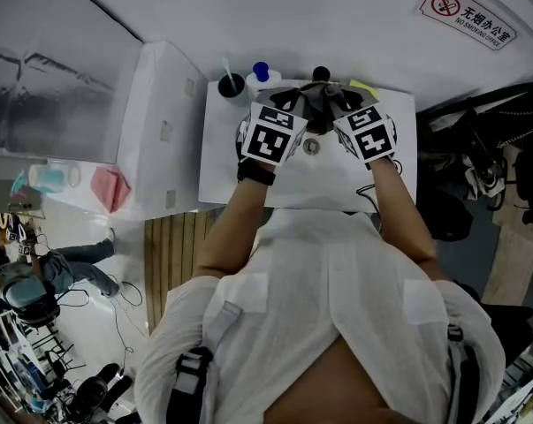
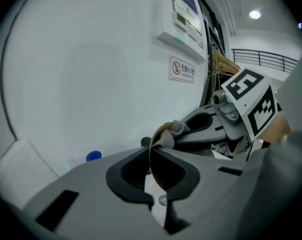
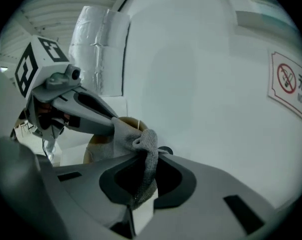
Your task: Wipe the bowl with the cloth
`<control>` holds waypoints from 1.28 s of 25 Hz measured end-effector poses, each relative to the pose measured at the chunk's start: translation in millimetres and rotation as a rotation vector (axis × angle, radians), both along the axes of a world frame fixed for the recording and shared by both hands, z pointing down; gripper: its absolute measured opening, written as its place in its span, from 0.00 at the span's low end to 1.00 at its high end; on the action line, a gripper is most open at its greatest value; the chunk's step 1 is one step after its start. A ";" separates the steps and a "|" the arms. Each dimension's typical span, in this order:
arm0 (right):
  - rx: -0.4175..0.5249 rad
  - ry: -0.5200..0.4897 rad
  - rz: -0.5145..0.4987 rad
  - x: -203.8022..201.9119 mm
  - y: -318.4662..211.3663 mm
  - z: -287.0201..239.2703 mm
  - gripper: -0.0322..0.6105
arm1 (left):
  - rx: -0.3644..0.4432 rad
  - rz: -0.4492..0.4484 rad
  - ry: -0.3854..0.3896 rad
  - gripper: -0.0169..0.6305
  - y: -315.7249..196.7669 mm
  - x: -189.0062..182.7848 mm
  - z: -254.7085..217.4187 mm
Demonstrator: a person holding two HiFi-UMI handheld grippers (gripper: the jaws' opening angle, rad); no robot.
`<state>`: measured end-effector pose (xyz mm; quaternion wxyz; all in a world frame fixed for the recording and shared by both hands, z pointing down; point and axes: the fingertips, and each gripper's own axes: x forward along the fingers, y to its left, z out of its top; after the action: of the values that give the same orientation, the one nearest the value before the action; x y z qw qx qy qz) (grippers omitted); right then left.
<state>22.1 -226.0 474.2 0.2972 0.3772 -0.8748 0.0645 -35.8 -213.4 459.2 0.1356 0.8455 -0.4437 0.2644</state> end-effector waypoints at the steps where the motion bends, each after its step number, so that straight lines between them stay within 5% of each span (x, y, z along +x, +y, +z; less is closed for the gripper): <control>1: 0.008 0.021 -0.022 -1.5 1.5 0.3 0.13 | 0.000 0.029 -0.032 0.06 0.9 0.8 0.5; 8: 0.074 0.175 -0.138 -9.4 8.6 -7.2 0.13 | 0.026 0.144 -0.149 0.06 5.3 11.6 -5.9; 13: 0.054 0.029 -0.056 -7.5 2.8 -14.8 0.13 | 0.043 -0.015 -0.002 0.05 -1.2 -1.6 -12.0; 23: -0.149 -0.314 0.130 -1.8 12.7 -6.2 0.16 | 0.067 -0.223 0.233 0.06 -2.0 -20.6 -21.2; 26: -0.120 -0.229 0.117 4.2 11.5 -2.3 0.15 | 0.051 -0.166 0.233 0.07 4.4 -11.0 -15.8; 32: 0.059 0.164 -0.041 20.5 2.9 -1.7 0.11 | 0.089 -0.001 0.170 0.10 15.0 1.3 -25.9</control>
<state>42.6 -223.1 472.4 0.3580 0.3718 -0.8565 0.0016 -34.5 -198.4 433.3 0.1351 0.8699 -0.4423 0.1713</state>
